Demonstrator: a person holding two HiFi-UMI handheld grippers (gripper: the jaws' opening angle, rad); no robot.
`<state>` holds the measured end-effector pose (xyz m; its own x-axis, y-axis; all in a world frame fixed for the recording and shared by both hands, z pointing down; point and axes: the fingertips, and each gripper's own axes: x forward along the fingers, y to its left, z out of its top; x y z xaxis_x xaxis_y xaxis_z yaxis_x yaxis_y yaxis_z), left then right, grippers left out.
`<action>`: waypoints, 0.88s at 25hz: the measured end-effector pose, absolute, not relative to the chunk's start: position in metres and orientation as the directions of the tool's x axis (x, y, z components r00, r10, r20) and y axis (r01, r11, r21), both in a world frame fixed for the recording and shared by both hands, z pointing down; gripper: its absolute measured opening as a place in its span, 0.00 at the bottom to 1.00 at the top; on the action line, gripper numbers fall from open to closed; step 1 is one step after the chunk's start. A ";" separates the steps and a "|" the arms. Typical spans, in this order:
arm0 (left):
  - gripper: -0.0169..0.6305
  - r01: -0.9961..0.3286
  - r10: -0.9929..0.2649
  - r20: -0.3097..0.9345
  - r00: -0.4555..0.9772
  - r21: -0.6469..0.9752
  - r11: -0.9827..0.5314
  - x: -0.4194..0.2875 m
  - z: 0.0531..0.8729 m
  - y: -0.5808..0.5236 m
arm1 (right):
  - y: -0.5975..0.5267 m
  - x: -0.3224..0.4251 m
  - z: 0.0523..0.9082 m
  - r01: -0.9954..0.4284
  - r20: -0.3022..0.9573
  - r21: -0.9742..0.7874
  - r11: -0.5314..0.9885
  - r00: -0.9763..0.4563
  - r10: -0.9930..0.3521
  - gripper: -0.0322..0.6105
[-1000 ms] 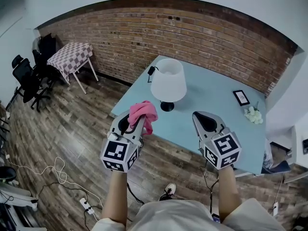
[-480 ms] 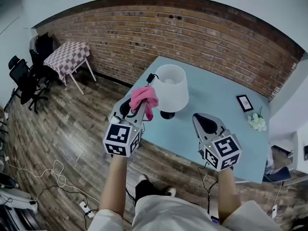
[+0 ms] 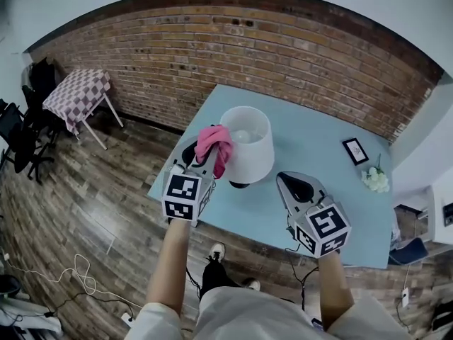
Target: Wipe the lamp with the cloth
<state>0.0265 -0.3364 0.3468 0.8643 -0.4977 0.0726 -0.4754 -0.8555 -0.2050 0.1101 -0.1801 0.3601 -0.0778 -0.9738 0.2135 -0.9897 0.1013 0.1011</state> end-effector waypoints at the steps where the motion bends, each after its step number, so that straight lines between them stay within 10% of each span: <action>1: 0.23 -0.464 -0.487 0.081 0.870 -0.203 -0.862 0.032 0.353 -0.342 | -0.186 0.113 0.361 -0.990 0.216 0.101 0.097 -0.073 -0.974 0.09; 22: 0.23 -0.428 -0.445 0.211 0.870 -0.121 -0.896 0.036 0.454 -0.351 | -0.227 0.145 0.406 -0.998 0.291 0.055 0.027 -0.010 -0.957 0.09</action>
<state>0.0362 -0.3506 0.4540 0.8703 -0.4448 0.2115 -0.4283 -0.8955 -0.1210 0.1453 -0.2274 0.4064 -0.0102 -0.9566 0.2912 -0.9981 0.0274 0.0551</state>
